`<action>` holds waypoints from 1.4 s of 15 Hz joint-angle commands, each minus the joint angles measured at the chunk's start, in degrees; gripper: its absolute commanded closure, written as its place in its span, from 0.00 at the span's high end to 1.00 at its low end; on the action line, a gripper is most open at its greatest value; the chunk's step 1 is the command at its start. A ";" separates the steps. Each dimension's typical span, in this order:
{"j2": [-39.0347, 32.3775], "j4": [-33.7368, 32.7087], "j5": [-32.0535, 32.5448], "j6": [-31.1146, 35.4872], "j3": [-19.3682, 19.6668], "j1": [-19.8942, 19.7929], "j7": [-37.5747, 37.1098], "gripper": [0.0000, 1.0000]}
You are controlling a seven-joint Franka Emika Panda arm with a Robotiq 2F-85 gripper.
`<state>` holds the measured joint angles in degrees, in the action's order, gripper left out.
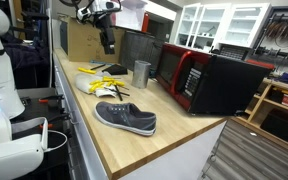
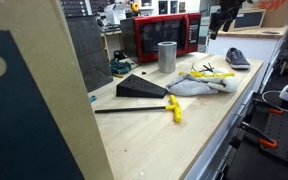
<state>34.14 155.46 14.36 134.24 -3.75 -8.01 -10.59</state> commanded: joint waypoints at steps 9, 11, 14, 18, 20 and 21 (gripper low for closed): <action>-16.51 -5.96 0.00 0.07 -5.63 3.63 -8.49 1.00; -20.43 -8.09 0.52 -0.17 -5.69 3.23 -13.12 1.00; -26.26 -11.57 1.36 -0.59 -5.16 3.48 -19.41 1.00; -31.87 -16.50 1.53 -0.78 -3.95 5.33 -24.09 1.00; -34.32 -18.79 1.35 -0.75 -3.27 6.21 -25.57 1.00; -35.18 -19.85 1.25 -1.04 -2.89 6.70 -25.97 1.00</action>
<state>2.34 139.80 15.07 134.57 -8.10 -3.22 -33.76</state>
